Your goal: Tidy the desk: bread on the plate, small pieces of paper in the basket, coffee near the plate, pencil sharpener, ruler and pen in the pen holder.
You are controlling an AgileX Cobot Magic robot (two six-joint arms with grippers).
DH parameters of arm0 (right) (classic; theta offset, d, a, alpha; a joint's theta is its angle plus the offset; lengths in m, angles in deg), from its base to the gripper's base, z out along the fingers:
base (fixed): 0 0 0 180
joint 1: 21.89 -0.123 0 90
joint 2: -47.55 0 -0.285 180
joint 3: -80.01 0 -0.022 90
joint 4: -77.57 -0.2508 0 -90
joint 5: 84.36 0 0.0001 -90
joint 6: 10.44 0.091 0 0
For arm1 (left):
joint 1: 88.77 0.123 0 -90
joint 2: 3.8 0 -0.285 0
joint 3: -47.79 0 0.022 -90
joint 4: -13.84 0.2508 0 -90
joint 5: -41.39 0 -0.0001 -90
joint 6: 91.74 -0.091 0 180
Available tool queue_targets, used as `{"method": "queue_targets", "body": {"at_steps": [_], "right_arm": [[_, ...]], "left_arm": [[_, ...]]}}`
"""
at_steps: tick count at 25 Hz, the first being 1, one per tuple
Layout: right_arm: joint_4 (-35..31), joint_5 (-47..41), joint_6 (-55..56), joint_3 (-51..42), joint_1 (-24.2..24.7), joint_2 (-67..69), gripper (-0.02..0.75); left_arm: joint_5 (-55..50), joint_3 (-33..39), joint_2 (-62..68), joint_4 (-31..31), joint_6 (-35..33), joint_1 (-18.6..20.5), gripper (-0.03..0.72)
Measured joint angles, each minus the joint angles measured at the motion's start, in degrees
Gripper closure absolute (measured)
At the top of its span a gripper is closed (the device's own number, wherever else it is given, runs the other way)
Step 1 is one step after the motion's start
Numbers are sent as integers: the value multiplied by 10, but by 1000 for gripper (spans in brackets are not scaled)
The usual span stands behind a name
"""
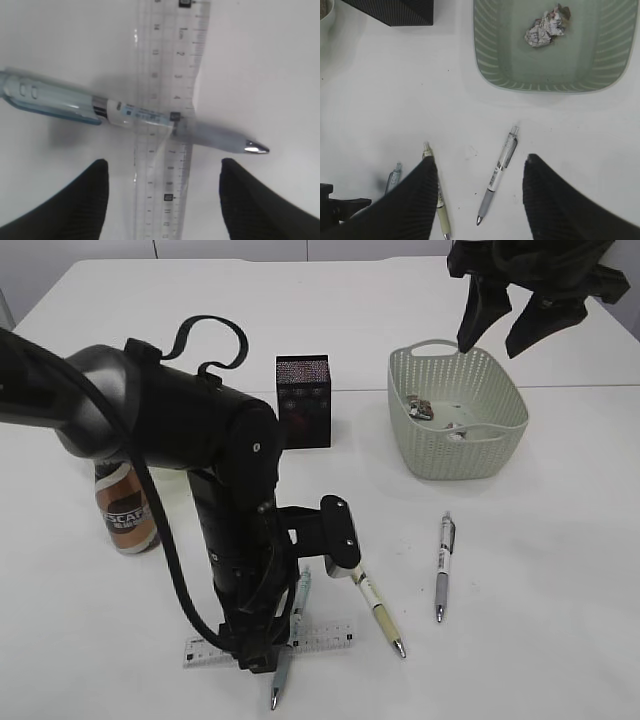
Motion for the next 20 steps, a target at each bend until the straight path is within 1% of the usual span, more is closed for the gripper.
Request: {"method": "queue_targets", "body": {"at_steps": [9,20], "right_arm": [[5,0,-1,0,0,0,336],[10,0,-1,0,0,0,336]], "left_arm": [[19,0,1,17,0,0,180],[20,0,7,17,0,0,181]]}}
